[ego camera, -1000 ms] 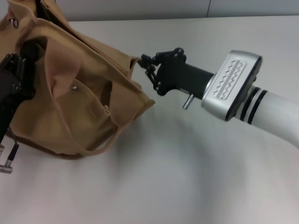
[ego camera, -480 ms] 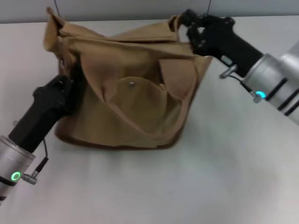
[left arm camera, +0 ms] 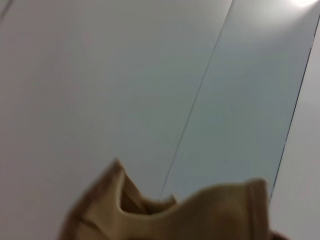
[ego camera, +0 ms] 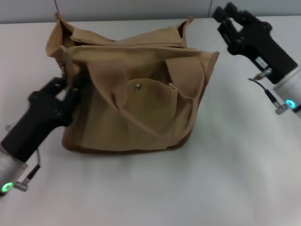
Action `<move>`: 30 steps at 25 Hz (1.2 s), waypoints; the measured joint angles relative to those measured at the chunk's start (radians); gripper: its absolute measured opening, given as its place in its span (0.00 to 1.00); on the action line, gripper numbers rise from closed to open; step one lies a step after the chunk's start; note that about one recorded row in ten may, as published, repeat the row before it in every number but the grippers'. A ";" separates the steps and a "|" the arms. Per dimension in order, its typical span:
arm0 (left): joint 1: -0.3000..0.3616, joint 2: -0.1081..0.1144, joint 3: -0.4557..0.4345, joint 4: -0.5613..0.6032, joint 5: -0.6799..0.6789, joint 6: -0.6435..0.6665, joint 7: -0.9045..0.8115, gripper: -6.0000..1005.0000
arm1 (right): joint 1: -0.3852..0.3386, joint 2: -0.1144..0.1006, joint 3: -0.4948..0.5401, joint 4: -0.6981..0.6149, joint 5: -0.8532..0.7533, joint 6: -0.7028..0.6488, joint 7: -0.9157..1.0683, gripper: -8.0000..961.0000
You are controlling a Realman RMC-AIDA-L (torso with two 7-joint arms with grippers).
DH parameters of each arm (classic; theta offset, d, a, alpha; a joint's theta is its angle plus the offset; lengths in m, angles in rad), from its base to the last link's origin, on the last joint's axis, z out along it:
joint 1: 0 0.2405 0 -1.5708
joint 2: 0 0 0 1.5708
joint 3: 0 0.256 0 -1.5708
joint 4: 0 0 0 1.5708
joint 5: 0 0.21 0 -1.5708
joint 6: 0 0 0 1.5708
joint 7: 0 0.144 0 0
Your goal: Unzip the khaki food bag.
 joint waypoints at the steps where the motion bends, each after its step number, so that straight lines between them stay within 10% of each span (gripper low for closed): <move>1: 0.036 0.000 -0.010 0.046 -0.007 0.043 0.001 0.22 | -0.022 -0.002 0.003 -0.015 0.000 -0.061 0.048 0.14; 8: 0.137 0.014 -0.041 0.197 -0.009 0.223 -0.003 0.36 | -0.084 -0.006 -0.043 -0.183 -0.021 -0.332 0.260 0.34; 12: 0.183 0.037 -0.004 0.391 0.034 0.263 -0.148 0.43 | -0.113 -0.029 -0.252 -0.329 -0.057 -0.560 0.335 0.52; 15: 0.173 0.096 0.118 0.493 0.147 0.269 -0.241 0.69 | -0.123 -0.056 -0.531 -0.419 -0.060 -0.726 0.367 0.70; 19: 0.119 0.158 0.259 0.491 0.211 0.271 -0.268 0.78 | -0.110 -0.063 -0.639 -0.434 -0.057 -0.754 0.405 0.89; 30: 0.086 0.166 0.298 0.495 0.276 0.264 -0.273 0.83 | -0.090 -0.030 -0.738 -0.482 -0.060 -0.752 0.416 0.89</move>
